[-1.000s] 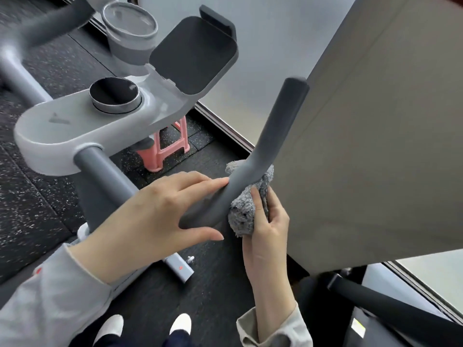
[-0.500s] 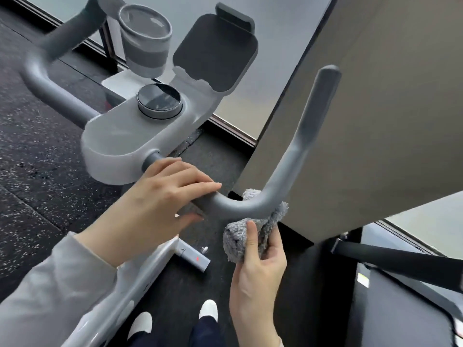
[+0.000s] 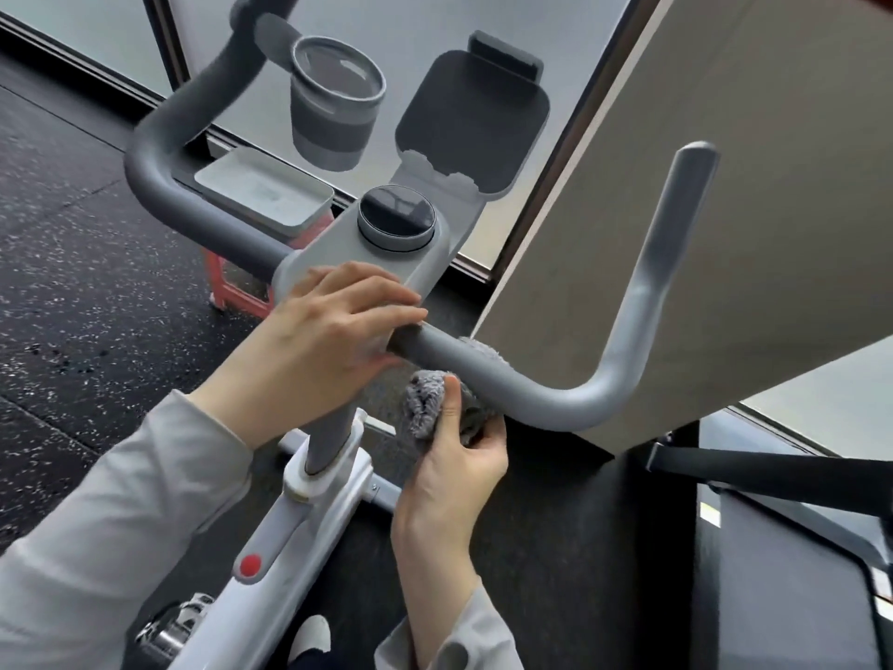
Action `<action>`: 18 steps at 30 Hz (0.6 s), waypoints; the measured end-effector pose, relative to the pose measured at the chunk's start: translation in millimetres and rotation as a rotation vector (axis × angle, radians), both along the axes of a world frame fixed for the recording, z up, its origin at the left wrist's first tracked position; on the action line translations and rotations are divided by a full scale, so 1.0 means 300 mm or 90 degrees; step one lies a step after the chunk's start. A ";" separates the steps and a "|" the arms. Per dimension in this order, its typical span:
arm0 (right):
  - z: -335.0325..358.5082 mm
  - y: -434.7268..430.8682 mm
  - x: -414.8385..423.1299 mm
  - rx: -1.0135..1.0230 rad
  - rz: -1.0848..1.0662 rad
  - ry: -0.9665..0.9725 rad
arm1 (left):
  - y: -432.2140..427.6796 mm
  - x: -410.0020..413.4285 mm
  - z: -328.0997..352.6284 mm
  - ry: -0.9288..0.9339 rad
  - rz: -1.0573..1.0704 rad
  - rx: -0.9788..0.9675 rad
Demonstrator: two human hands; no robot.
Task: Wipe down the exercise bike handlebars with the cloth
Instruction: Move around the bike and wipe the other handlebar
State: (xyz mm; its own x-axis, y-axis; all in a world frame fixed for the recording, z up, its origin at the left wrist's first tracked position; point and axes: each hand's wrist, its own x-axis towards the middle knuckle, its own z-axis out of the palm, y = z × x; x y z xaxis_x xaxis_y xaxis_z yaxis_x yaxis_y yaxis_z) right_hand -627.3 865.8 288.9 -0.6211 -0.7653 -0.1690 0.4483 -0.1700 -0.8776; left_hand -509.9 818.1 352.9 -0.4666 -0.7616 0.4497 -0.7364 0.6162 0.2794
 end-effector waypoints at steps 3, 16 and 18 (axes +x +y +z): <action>0.007 -0.044 0.074 0.022 0.014 -0.024 | -0.007 0.016 -0.013 0.030 -0.022 -0.002; 0.042 0.144 -0.084 0.070 0.155 -0.031 | -0.007 0.010 -0.026 0.068 -0.007 -0.018; 0.046 0.207 -0.143 0.067 0.102 0.020 | 0.000 0.001 -0.029 0.067 0.009 -0.031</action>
State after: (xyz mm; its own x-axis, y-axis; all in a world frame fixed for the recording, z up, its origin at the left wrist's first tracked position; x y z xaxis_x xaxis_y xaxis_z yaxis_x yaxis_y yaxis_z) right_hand -670.1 927.9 302.6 -0.4988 -0.8343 -0.2349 0.4340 -0.0057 -0.9009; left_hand -509.6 818.0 344.3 -0.4041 -0.7436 0.5327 -0.7128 0.6210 0.3261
